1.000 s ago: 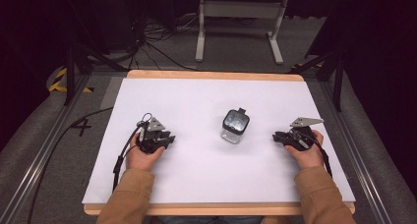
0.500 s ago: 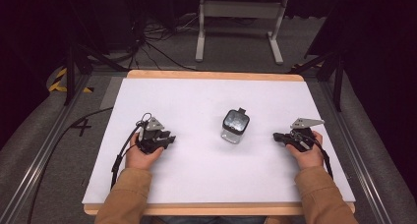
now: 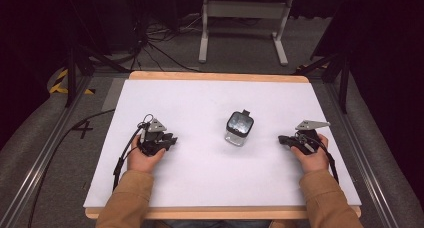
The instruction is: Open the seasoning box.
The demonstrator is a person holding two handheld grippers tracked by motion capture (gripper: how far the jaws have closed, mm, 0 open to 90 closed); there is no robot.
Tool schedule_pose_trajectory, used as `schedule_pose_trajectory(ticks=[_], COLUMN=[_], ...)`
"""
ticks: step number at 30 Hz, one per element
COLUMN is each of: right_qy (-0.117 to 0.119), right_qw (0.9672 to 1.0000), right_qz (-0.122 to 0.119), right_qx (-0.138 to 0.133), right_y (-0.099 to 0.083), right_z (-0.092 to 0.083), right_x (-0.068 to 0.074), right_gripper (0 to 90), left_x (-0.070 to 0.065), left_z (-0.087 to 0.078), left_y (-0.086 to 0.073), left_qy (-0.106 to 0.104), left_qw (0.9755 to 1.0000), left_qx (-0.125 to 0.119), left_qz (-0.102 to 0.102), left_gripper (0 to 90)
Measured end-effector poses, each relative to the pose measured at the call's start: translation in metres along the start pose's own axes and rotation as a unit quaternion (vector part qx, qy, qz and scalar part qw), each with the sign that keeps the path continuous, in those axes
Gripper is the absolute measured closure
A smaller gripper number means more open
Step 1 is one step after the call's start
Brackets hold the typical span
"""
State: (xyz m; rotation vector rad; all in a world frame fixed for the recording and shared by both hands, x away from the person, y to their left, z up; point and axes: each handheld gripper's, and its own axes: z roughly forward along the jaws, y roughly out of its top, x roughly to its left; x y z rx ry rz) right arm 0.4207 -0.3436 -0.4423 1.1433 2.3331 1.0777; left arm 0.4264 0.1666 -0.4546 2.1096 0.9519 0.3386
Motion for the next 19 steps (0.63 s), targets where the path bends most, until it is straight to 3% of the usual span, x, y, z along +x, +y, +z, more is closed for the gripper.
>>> schedule_pose_trajectory(ticks=[4,10,15,19], right_qy=[-0.006,-0.009,0.002,-0.012], right_qw=[1.0000,0.9998,0.9998,0.9993], right_qz=[0.004,0.002,-0.002,-0.023], right_qx=[-0.004,-0.019,-0.019,-0.027], right_y=[-0.001,0.001,0.004,0.010], right_z=[-0.002,-0.010,-0.016,-0.019], right_x=[-0.001,0.001,0.005,0.011], right_gripper=[90.0,89.8,67.8,59.4], left_x=[0.001,0.004,0.009,0.012], left_z=[-0.004,-0.012,-0.036,-0.046], left_y=[0.001,0.002,0.007,0.009], left_qy=[-0.007,0.004,0.013,0.015], left_qw=[0.9999,1.0000,0.9997,0.9995], left_qx=[-0.008,-0.008,-0.021,-0.026], left_qz=[-0.004,-0.003,-0.003,-0.006], left_gripper=[69.7,65.8,62.0,60.8])
